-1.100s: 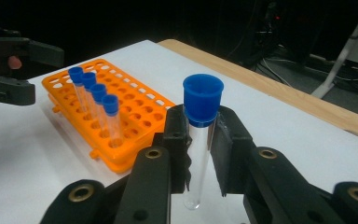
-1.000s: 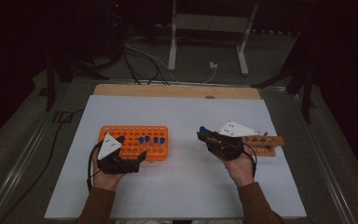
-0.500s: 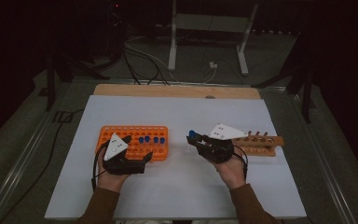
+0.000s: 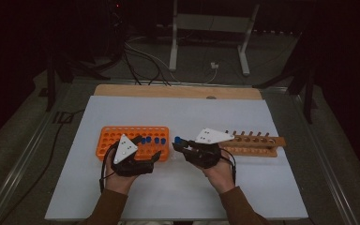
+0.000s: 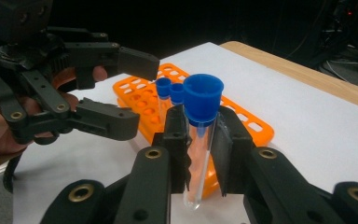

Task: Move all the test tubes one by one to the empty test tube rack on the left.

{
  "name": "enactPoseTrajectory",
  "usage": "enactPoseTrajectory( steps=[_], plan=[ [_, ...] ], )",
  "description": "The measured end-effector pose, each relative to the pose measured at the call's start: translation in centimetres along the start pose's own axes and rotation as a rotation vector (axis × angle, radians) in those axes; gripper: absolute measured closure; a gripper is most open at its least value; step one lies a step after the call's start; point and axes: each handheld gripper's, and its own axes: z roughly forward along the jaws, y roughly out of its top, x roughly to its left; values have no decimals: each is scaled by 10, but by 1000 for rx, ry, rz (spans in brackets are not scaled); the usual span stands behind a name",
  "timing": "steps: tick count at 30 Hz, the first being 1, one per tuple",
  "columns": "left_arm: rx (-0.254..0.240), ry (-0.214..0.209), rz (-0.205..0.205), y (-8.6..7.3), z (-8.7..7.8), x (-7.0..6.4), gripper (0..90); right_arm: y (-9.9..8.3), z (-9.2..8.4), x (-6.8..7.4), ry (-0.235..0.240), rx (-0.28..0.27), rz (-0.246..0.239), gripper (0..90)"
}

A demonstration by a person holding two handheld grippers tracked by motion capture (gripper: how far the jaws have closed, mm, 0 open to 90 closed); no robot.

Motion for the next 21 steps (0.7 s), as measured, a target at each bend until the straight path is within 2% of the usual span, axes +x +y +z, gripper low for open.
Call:
enactPoseTrajectory(
  steps=[3,10,13,21],
  plan=[
    [-10,0,11,2,-1,-3,157,2,1,2,5,-3,-1,772],
    [0,-51,29,4,5,-13,180,6,6,8,26,-4,-16,772],
    [5,-68,34,3,7,-16,251,7,10,12,38,3,-23,772],
    [8,-135,59,2,8,-18,509,10,21,23,81,11,-31,772]
  ],
)
